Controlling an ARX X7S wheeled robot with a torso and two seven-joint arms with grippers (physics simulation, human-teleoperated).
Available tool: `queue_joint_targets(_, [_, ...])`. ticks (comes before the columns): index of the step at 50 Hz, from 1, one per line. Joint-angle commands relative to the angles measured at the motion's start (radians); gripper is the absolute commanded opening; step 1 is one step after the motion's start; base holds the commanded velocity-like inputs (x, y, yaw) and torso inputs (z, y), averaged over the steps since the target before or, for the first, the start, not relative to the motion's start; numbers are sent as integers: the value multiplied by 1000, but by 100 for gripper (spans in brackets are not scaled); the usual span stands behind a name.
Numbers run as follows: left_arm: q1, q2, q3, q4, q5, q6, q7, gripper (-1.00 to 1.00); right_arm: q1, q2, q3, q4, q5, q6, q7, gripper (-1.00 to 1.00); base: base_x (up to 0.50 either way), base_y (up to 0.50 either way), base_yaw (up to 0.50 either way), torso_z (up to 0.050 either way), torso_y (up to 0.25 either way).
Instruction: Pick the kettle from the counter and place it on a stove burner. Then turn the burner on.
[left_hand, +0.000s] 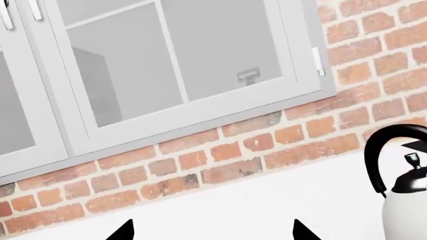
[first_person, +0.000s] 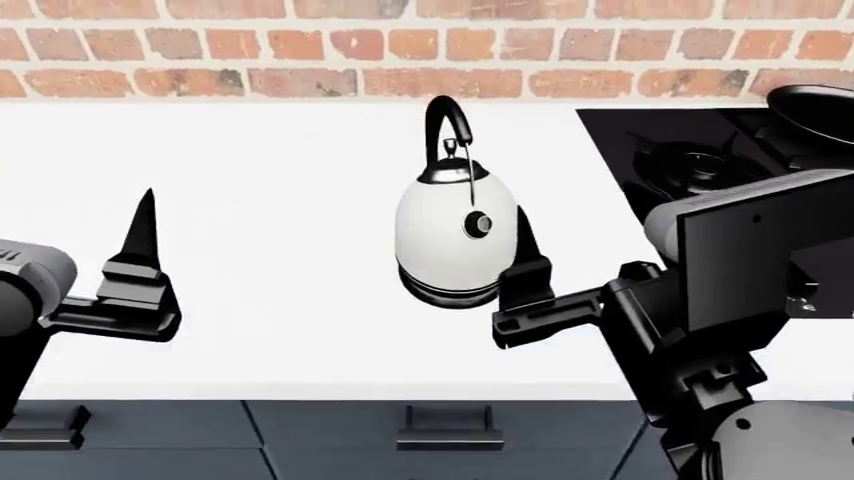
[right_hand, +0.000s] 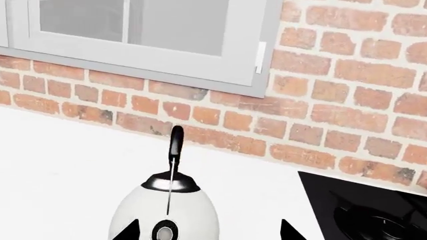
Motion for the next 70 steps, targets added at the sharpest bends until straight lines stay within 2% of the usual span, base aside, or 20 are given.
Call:
queue_joint_targets(1, [2, -2, 7, -1, 6, -1, 0, 100, 6, 5, 1, -7, 10, -3, 9, 100, 289, 0, 0, 0, 0])
queue_joint_targets(8, [42, 3, -11, -1, 22, 9, 8, 100, -2, -1, -8, -5, -10, -4, -4, 100, 291, 0, 0, 0, 0])
queue_joint_targets(26, [17, 1, 15, -1, 24, 4, 0, 100, 15, -7, -28, -6, 4, 8, 25, 100, 240, 0, 0, 0, 1])
queue_joint_targets(36, [30, 1, 13, -2, 35, 7, 1, 100, 139, -87, -84, 3, 161, 24, 120, 100, 0, 0, 0, 0, 0])
queue_joint_targets(45, [24, 6, 28, -7, 43, 7, 4, 100, 301, -176, -134, 150, 433, -33, 209, 100, 0, 0, 0, 0, 0])
queue_joint_targets(53, [23, 4, 27, -7, 44, 10, 4, 100, 377, -227, -191, 253, 490, -31, 241, 100, 0, 0, 0, 0, 0])
queue_joint_targets(62, [30, 5, 28, -9, 53, 14, 7, 100, 450, -249, -300, 355, 503, 39, 295, 100, 0, 0, 0, 0, 0])
queue_joint_targets(70, [61, 9, 17, -15, 70, 25, 20, 100, 526, -257, -339, 410, 525, 64, 334, 100, 0, 0, 0, 0, 0])
